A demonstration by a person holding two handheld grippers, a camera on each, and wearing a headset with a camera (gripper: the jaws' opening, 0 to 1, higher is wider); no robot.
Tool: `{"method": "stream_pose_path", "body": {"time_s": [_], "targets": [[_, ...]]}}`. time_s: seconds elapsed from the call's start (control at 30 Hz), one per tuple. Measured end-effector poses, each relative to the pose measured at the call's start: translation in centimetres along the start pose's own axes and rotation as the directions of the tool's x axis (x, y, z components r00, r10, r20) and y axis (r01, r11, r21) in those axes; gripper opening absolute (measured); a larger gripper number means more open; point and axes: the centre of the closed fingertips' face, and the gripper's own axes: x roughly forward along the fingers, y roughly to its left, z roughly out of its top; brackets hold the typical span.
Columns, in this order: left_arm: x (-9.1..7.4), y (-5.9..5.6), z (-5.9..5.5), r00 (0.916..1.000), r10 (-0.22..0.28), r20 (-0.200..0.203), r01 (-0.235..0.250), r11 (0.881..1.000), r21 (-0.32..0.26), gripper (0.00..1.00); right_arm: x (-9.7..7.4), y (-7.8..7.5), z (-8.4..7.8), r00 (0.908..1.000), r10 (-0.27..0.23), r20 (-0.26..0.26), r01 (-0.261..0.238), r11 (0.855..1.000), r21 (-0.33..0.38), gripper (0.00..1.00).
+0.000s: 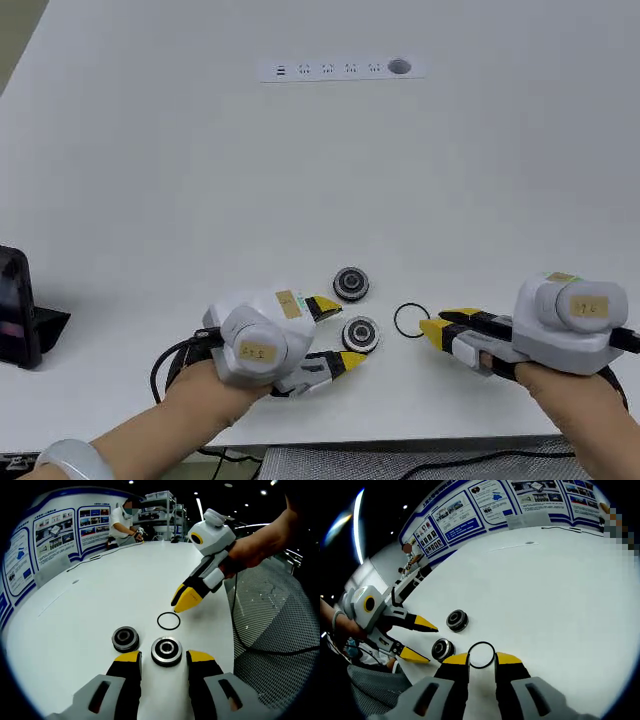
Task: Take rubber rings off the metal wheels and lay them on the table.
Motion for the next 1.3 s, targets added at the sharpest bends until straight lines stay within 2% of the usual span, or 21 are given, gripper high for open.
{"method": "stream_pose_path", "body": {"time_s": [0.2, 0.4, 0.9, 1.1, 1.3], "targets": [[0.0, 0.0, 0.2, 1.0000, -0.001, 0.005, 0.001, 1.000, -0.002, 0.34, 0.6, 1.5, -0.3, 0.9986, 0.052, -0.005, -0.052, 0.998, 0.020, 0.20], [0.1, 0.0, 0.3, 0.9999, -0.003, 0.013, 0.003, 1.000, -0.006, 0.29, 0.8, 2.7, -0.7, 0.9954, 0.095, -0.003, -0.095, 0.993, 0.069, 0.17], [1.0, -0.4, 0.6, 0.9996, -0.027, -0.003, 0.027, 1.000, 0.013, 0.18, 1.1, 4.0, -1.4, 0.9920, 0.126, 0.001, -0.125, 0.984, 0.128, 0.16], [1.3, -0.5, 0.6, 0.9994, -0.032, -0.014, 0.032, 0.999, 0.013, 0.18, 1.3, 4.3, -1.4, 0.9906, 0.137, 0.004, -0.136, 0.980, 0.145, 0.16], [1.3, -0.4, 0.5, 0.9991, -0.035, -0.024, 0.035, 0.999, 0.018, 0.14, 1.5, 4.8, -1.2, 0.9865, 0.161, 0.029, -0.164, 0.962, 0.217, 0.16]]}}
